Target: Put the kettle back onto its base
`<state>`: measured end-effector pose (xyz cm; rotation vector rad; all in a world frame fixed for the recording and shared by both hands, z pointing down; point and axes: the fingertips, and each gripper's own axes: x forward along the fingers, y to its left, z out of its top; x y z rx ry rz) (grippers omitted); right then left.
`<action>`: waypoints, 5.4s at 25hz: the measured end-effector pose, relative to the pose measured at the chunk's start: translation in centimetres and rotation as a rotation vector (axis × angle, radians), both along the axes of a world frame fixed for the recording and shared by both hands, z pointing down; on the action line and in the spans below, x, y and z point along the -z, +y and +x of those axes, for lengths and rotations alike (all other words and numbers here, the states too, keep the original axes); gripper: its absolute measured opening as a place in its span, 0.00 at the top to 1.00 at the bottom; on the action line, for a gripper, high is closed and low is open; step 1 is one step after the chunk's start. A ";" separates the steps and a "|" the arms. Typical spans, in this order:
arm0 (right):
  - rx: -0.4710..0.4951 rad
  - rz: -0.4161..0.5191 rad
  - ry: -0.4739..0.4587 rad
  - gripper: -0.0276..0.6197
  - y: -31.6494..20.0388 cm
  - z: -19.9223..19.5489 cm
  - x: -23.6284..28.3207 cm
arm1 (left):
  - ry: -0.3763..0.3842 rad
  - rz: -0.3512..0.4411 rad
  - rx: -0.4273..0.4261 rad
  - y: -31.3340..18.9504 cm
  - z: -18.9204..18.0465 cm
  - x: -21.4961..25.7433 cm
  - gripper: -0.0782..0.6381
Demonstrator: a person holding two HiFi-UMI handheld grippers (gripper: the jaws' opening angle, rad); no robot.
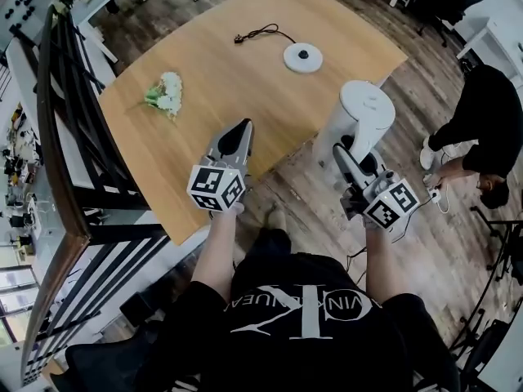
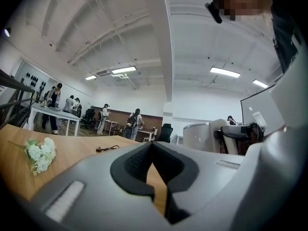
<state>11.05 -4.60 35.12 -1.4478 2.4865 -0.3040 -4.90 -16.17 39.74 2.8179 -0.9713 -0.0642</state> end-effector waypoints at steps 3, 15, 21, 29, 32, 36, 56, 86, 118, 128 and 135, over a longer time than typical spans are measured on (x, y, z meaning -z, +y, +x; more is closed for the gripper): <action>-0.007 -0.008 0.007 0.75 -2.7 0.4 0.1 | 0.003 -0.005 -0.018 -2.6 0.8 -0.1 0.88; -0.025 0.024 0.028 0.75 -4.1 1.1 -0.5 | -0.002 -0.013 -0.038 -3.8 1.6 -2.4 0.88; -0.014 0.025 0.024 0.75 -5.8 1.4 -0.5 | -0.010 -0.010 -0.039 -4.9 2.4 -2.2 0.88; 0.031 0.028 0.014 0.75 -8.8 3.2 -0.8 | -0.025 0.009 -0.017 -7.1 4.5 -2.1 0.88; 0.050 0.026 0.004 0.75 -11.2 4.2 -0.5 | -0.032 0.009 0.004 -9.1 5.2 -1.8 0.88; 0.078 0.021 0.007 0.75 -14.9 5.6 -0.1 | -0.028 0.010 0.027 -12.1 6.2 -1.0 0.88; 0.232 0.029 0.007 0.75 -26.9 9.0 0.6 | -0.042 -0.019 0.141 -21.2 10.1 -1.4 0.88; 0.395 0.035 0.028 0.75 -34.7 6.4 -1.7 | -0.075 -0.107 0.264 -24.5 8.5 -5.1 0.88; 0.535 0.008 0.247 0.75 -30.0 5.4 -4.6 | -0.046 -0.115 0.241 -22.4 8.1 -5.2 0.88; 0.510 -0.005 0.268 0.76 -29.6 4.9 -5.8 | -0.050 -0.115 0.236 -21.8 7.5 -5.2 0.88; 0.443 -0.002 0.252 0.76 -30.0 5.0 -5.6 | -0.052 -0.120 0.233 -21.6 7.3 -5.1 0.88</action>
